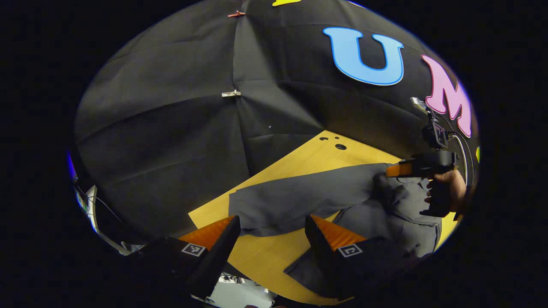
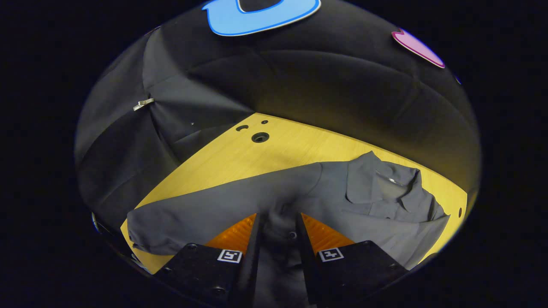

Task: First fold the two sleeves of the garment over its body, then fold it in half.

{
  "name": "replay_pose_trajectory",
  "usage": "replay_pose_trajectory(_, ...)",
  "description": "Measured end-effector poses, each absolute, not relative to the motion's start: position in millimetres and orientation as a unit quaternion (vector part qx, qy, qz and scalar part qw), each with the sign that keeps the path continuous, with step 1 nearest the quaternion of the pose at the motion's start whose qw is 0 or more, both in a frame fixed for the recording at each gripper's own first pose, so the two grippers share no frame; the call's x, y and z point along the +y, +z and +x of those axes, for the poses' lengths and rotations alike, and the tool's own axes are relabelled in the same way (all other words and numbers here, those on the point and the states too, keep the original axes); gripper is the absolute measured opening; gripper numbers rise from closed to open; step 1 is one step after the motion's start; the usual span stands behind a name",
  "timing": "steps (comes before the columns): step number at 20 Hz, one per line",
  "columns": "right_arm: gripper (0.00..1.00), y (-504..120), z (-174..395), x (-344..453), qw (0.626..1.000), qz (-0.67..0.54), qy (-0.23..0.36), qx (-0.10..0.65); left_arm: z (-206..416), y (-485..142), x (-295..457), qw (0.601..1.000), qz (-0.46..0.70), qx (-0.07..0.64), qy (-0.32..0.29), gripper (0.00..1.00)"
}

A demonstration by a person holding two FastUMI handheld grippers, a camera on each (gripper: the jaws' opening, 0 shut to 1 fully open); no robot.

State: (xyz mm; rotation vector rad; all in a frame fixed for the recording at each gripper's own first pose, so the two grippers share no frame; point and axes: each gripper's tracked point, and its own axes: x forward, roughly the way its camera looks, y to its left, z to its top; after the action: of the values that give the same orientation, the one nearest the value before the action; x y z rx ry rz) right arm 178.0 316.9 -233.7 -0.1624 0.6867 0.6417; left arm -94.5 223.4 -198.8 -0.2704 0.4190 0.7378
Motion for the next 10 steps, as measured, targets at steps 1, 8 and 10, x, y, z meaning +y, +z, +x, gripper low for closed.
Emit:
replay_pose_trajectory(1,0.53,-230,174,316,0.889,-0.079,0.311,0.328,-94,-198,227,0.902,-0.133,0.200,0.358,0.96)
replay_pose_trajectory(8,0.99,-200,148,256,0.904,-0.079,0.283,0.310,-96,-225,272,0.887,-0.148,0.204,0.388,0.96)
replay_pose_trajectory(10,0.99,-192,140,230,0.910,-0.071,0.266,0.310,-94,-236,287,0.882,-0.152,0.207,0.395,0.96)
